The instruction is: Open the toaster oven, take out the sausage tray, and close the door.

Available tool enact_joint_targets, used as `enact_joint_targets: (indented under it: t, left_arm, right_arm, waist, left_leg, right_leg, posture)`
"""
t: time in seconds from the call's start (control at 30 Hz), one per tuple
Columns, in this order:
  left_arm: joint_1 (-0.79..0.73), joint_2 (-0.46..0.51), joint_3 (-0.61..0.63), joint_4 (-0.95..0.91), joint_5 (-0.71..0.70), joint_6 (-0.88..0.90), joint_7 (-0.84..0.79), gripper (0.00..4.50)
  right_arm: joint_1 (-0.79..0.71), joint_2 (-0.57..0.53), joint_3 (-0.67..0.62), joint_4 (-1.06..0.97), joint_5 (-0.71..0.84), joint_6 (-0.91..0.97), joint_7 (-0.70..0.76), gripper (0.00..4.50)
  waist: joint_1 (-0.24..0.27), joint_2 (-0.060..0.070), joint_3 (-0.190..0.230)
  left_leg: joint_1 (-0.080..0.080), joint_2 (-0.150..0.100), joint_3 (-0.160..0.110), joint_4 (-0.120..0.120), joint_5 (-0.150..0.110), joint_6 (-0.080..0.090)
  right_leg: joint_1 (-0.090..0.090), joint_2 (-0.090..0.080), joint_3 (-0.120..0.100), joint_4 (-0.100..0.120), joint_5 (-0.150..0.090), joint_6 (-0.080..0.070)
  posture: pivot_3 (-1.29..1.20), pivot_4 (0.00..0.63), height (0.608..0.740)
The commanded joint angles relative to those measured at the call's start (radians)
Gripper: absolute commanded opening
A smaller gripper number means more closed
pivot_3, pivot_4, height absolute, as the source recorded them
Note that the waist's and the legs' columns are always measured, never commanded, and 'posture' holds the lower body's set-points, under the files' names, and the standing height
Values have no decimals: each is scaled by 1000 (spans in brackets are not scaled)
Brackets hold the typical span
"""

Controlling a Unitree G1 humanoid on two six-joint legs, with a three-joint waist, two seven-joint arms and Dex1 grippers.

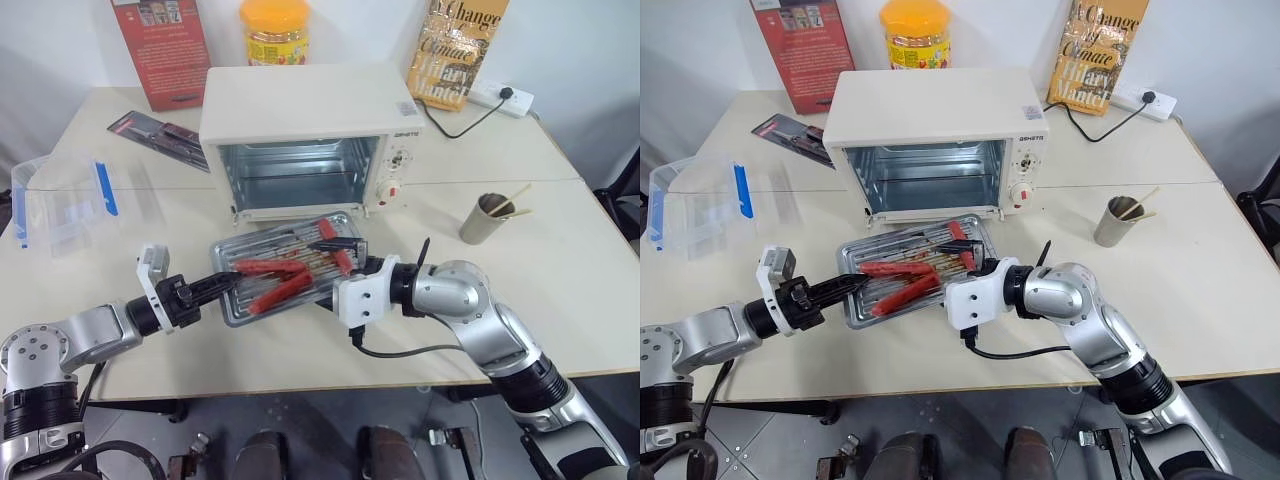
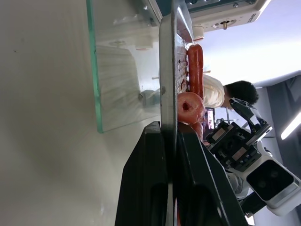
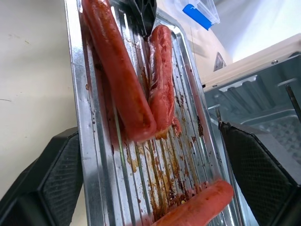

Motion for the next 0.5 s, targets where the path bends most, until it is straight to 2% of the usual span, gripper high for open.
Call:
enact_joint_targets:
  t: [0.03,0.17,0.37,0.5]
  left_arm:
    - [18,18,-13,-9,-30,-15,34,0]
    - [45,26,-21,-31,-104,-42,72,0]
    - [103,45,-31,-69,-209,-98,130,0]
    - [124,33,-18,-96,-226,-116,137,0]
  right_arm:
    - [-5,-33,-61,-118,161,24,81,4473]
    - [56,-118,-111,-190,367,145,212,4473]
    - [65,-196,-185,-162,468,229,255,4473]
    - [64,-230,-219,-125,500,248,274,4473]
  waist:
    - [1,0,0]
    - [2,0,0]
    - [2,-1,0]
    - [3,-1,0]
  left_leg:
    - [0,0,0,0,0,0]
    - [0,0,0,-1,0,0]
    - [1,0,0,0,-1,1]
    - [1,0,0,0,-1,1]
  right_leg:
    - [0,0,0,0,0,0]
    - [0,0,0,-1,0,0]
    - [0,0,3,-2,0,0]
    - [0,0,3,-3,0,0]
  posture:
    - [0,150,740]
    - [0,150,740]
    - [0,150,740]
    - [0,150,740]
